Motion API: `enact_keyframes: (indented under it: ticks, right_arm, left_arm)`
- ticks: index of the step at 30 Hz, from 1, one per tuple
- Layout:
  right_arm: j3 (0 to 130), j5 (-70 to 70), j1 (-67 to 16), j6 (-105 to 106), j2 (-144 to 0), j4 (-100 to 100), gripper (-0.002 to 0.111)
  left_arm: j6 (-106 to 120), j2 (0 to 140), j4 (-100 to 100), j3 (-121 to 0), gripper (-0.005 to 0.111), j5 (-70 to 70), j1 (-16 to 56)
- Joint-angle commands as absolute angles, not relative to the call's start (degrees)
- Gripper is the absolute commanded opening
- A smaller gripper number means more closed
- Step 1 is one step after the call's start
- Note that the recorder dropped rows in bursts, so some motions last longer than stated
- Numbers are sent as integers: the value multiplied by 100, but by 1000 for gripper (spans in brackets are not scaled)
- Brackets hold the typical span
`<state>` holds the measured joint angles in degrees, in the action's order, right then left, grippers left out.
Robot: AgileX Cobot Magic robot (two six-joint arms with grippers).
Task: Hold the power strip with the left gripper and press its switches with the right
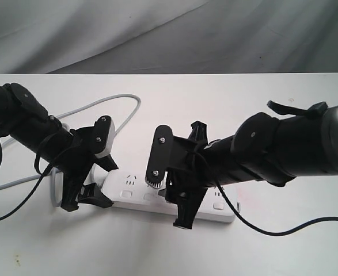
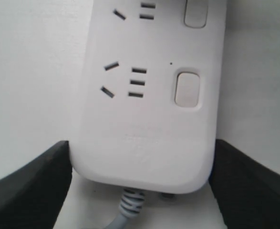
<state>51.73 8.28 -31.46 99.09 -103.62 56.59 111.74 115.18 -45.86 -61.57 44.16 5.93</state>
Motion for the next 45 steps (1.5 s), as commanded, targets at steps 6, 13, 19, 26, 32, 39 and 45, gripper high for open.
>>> enact_keyframes:
  ticks: [6,13,19,26,32,39,45]
  right_arm:
    - [5053,762,-2986,9880,-10382,5676,55]
    - [5053,862,-2986,9880,-10589,5689,55]
    - [5053,895,-2986,9880,-10646,5689,55]
    - [5053,1012,-2986,9917,-10984,5689,55]
    - [5053,927,-2986,9917,-10824,5689,55]
    - [5053,797,-2986,9857,-9873,5642,55]
    - [4830,768,-2859,9848,-9887,5642,55]
  left_arm:
    - [11142,11522,-4606,-6168,59,4495,624]
    - [11142,11522,-4606,-6168,59,4495,624]
    - [11142,11522,-4606,-6168,59,4495,624]
    - [11142,11522,-4606,-6168,59,4495,624]
    - [11142,11522,-4606,-6168,59,4495,624]
    - [11142,11522,-4606,-6168,59,4495,624]
    - [11142,11522,-4606,-6168,59,4495,624]
